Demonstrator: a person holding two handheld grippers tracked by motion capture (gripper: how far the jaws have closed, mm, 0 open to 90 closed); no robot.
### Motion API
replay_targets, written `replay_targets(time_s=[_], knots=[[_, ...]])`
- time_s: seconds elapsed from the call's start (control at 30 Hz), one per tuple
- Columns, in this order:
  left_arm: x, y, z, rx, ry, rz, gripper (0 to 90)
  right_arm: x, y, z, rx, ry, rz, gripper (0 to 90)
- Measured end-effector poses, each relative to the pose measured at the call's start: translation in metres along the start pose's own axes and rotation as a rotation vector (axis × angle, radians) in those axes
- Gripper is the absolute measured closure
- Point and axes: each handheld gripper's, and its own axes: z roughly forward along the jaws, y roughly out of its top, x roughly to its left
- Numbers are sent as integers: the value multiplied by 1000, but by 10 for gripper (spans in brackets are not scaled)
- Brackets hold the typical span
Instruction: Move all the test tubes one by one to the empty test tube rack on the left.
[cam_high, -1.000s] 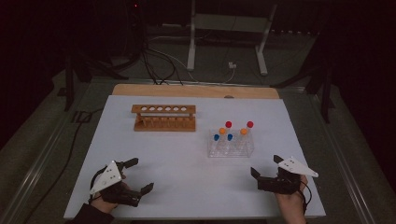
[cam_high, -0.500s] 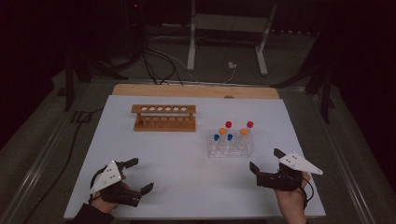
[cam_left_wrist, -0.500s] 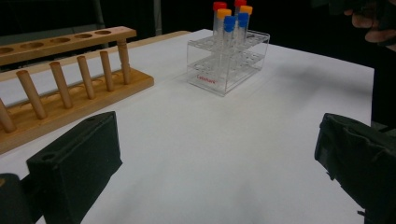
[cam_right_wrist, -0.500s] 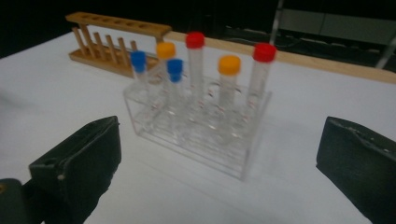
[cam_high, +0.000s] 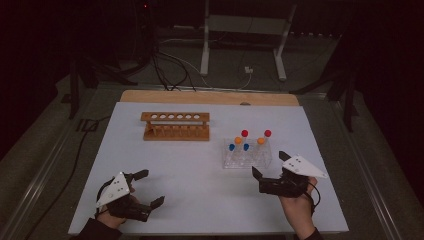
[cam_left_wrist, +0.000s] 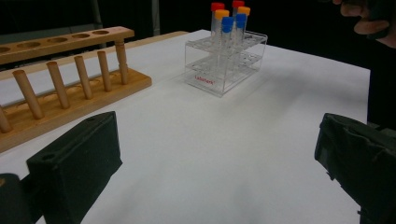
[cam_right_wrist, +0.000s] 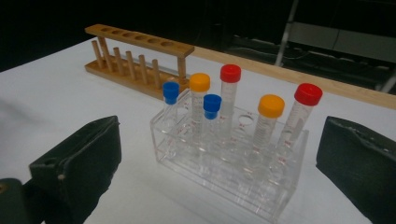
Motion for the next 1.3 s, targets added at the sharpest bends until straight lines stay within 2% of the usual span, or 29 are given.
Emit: replay_targets(time_s=[0.33, 0.37, 0.5, 0.67, 0.73, 0.77, 0.9, 1.0, 1.3], knots=[[-1, 0, -1, 0, -4, 3, 11, 18, 3, 17, 23, -19, -17, 0], [-1, 0, 0, 0, -5, 2, 11, 19, 2, 18, 26, -26, -18, 45], [-1, 0, 0, 1, -9, 3, 10, 24, -1, 25, 49, -45, -6, 84], [-1, 0, -1, 0, -9, 6, 10, 27, -4, 32, 72, -64, 11, 161], [-1, 0, -1, 0, -9, 5, 10, 27, -6, 36, 98, -74, 15, 229], [-1, 0, -1, 0, -8, 5, 10, 27, -6, 36, 98, -74, 15, 229], [-1, 0, -1, 0, -9, 5, 11, 25, -9, 42, 132, -76, 21, 358], [-1, 0, -1, 2, -10, 6, 10, 24, -10, 47, 157, -58, 18, 462], [-1, 0, -1, 1, -11, 3, 11, 15, -5, 65, 198, -83, 43, 571]])
